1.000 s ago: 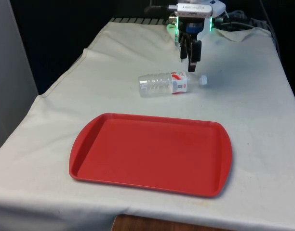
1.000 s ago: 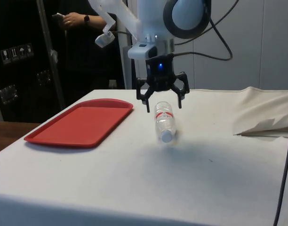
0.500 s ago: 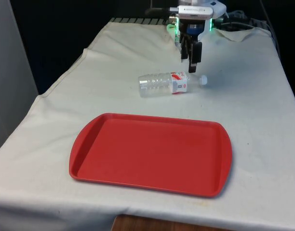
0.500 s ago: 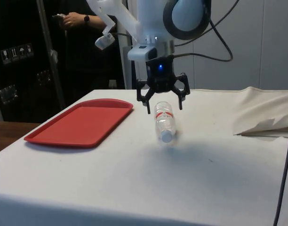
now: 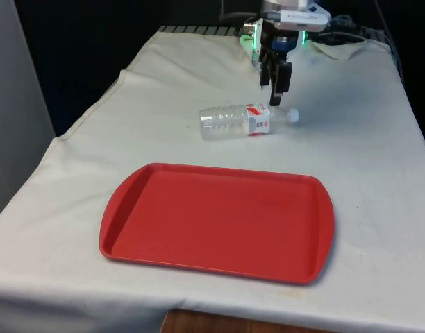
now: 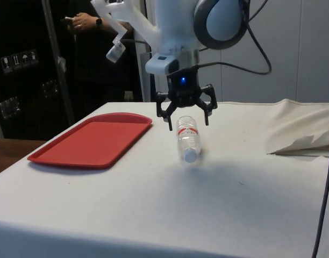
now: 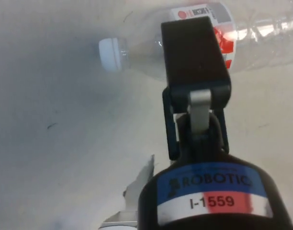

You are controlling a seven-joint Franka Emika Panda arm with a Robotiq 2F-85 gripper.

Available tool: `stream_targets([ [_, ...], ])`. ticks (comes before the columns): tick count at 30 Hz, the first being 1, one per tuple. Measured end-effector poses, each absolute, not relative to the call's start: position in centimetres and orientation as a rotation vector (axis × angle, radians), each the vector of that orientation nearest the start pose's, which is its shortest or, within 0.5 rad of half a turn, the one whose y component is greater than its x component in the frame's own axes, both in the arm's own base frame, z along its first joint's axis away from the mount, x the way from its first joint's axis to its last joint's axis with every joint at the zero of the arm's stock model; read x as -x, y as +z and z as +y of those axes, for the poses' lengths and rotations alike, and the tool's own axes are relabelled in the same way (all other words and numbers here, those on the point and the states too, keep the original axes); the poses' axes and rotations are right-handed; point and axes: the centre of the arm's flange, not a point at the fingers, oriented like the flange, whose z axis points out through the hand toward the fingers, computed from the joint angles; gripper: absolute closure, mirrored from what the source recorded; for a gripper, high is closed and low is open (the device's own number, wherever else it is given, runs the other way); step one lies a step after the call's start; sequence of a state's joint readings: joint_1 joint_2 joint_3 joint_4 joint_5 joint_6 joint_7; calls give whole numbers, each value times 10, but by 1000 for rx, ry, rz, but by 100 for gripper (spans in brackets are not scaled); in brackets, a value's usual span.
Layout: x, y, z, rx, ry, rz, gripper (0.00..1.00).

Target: Place the bottle upright on the tray.

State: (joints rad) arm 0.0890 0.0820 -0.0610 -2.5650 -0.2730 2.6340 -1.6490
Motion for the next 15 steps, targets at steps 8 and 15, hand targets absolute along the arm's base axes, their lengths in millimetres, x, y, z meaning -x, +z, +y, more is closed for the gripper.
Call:
stream_targets([
  [8,-447,233,25,-1729,-203,2470,0],
  [15,-446,232,28,-1710,-231,2445,0],
])
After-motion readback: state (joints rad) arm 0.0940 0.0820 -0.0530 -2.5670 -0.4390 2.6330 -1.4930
